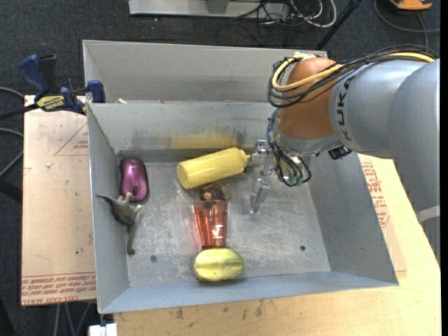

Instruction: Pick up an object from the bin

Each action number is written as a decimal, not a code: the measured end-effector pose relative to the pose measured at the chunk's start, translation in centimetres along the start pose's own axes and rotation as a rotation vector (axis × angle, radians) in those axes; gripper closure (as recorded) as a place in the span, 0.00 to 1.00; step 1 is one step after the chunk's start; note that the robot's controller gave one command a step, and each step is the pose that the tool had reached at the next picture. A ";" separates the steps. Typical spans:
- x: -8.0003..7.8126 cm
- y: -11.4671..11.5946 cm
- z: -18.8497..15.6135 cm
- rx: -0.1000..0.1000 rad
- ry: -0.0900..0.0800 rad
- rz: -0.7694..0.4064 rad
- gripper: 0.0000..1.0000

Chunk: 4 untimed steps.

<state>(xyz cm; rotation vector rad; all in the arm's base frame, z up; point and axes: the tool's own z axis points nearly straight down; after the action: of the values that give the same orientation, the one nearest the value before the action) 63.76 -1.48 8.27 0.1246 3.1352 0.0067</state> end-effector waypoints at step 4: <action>-0.3 5.5 -12.9 0.003 -0.002 -0.147 1.00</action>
Offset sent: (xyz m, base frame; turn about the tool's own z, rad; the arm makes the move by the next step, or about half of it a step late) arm -0.0251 0.0451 -0.0127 -0.1194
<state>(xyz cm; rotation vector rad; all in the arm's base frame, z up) 64.48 3.88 21.14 -0.1059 3.1337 0.0013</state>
